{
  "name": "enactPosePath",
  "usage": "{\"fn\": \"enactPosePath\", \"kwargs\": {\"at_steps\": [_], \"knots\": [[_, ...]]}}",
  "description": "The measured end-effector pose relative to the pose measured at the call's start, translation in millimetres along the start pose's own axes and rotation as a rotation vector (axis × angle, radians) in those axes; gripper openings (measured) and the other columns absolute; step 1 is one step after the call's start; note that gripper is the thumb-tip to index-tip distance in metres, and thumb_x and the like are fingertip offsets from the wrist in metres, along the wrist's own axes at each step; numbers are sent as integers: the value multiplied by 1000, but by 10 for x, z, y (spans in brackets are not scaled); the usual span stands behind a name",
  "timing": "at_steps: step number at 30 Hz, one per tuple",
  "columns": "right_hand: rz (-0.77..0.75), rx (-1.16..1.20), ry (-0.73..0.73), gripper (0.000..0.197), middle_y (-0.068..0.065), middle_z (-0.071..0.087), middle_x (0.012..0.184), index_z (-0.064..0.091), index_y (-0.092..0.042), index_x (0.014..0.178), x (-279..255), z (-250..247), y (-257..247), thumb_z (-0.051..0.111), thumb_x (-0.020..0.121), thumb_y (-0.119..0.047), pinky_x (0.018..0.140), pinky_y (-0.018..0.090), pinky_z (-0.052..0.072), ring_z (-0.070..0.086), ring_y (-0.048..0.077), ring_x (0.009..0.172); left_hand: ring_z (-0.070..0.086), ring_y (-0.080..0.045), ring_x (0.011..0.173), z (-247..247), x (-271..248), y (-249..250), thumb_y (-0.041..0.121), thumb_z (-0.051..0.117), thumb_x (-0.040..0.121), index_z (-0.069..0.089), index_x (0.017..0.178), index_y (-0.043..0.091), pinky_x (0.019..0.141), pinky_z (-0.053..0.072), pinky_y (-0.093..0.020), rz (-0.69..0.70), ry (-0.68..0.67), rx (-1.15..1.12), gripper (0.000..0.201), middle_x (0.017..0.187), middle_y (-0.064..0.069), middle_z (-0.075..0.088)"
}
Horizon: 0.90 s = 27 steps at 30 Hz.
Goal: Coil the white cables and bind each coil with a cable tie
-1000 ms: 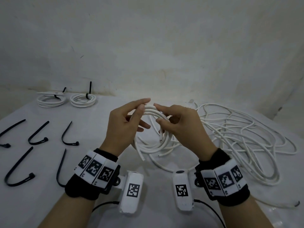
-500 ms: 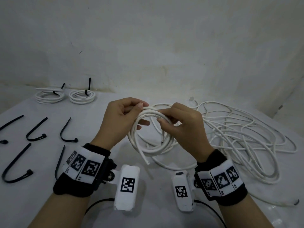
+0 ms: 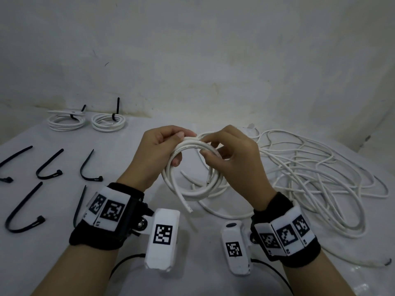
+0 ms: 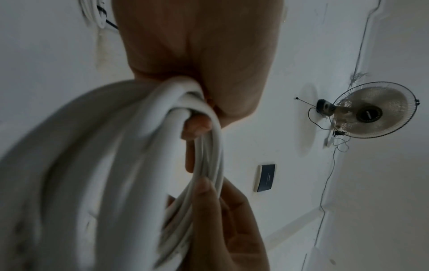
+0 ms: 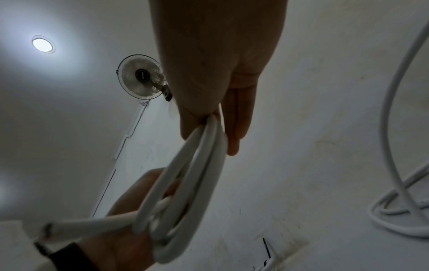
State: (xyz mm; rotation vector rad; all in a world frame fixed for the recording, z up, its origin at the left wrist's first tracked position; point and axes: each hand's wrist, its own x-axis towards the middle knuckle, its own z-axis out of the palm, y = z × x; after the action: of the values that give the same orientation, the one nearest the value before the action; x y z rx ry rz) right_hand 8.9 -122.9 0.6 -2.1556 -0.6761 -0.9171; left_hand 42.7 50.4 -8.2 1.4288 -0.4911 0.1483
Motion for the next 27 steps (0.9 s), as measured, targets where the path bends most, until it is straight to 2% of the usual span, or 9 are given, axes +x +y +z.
{"fn": "enactPosePath", "kwargs": {"at_steps": [2, 6, 8, 11, 14, 17, 21, 24, 27], "knots": [[57, 66, 17, 13, 1, 61, 86, 70, -12, 91, 13, 9, -20, 72, 79, -7, 61, 20, 50, 59, 13, 69, 38, -10, 41, 12, 4, -15, 8, 44, 99, 70, 91, 8, 46, 37, -21, 16, 19, -15, 27, 48, 2, 46], [108, 80, 71, 19, 0, 66, 84, 69, -12, 90, 22, 15, -7, 69, 75, 1, 63, 26, 52, 60, 11, 72, 43, -9, 45, 77, -35, 17, 39, 46, 91, 69, 102, 16, 49, 38, -20, 75, -23, 74, 34, 51, 4, 52], [170, 114, 94, 20, -1, 67, 83, 69, -13, 90, 25, 2, 13, 70, 75, 0, 64, 32, 54, 63, 11, 72, 48, -9, 42, 136, -65, 28, 36, 50, 88, 65, 108, 15, 45, 41, -19, 140, -28, 165, 33, 63, 1, 64], [263, 160, 73, 18, -3, 67, 79, 66, -15, 89, 30, -1, 17, 72, 77, -3, 66, 39, 57, 66, 15, 71, 47, -9, 39, 182, -81, -11, 25, 51, 95, 62, 108, 16, 41, 43, -23, 208, 41, 250, 20, 69, 2, 63], [339, 124, 3, 13, -3, 67, 67, 65, -13, 84, 39, -6, 13, 73, 78, -5, 63, 35, 58, 67, 13, 61, 47, -5, 40, 179, -83, -47, 26, 51, 95, 63, 106, 18, 41, 42, -20, 239, 94, 306, 18, 63, 10, 57], [407, 126, -66, 9, -3, 67, 57, 65, -13, 79, 68, -52, 9, 72, 77, -7, 57, 25, 54, 65, 10, 54, 49, -1, 43, 189, -94, -35, 36, 52, 90, 63, 103, 18, 45, 40, -14, 254, 104, 317, 25, 62, 19, 58], [529, 332, -159, 7, 9, 71, 64, 67, -6, 84, 109, -124, -20, 70, 79, -5, 63, 36, 58, 69, 25, 61, 49, -1, 42, 188, -93, -24, 30, 59, 89, 64, 100, 18, 43, 39, -14, 264, 106, 320, 17, 61, 19, 59], [586, 474, -180, 10, 13, 70, 66, 66, -3, 92, 111, -117, -44, 67, 82, -1, 57, 26, 53, 69, 24, 59, 51, 1, 44, 179, -89, -24, 29, 63, 86, 64, 99, 16, 44, 39, -11, 283, 113, 329, 17, 63, 20, 59], [581, 522, -164, 13, 15, 70, 68, 65, -2, 95, 116, -85, -44, 67, 83, 0, 56, 23, 52, 69, 22, 60, 54, 5, 50, 182, -101, -8, 37, 60, 83, 64, 99, 14, 50, 37, -6, 331, 137, 335, 28, 66, 18, 59]]}}
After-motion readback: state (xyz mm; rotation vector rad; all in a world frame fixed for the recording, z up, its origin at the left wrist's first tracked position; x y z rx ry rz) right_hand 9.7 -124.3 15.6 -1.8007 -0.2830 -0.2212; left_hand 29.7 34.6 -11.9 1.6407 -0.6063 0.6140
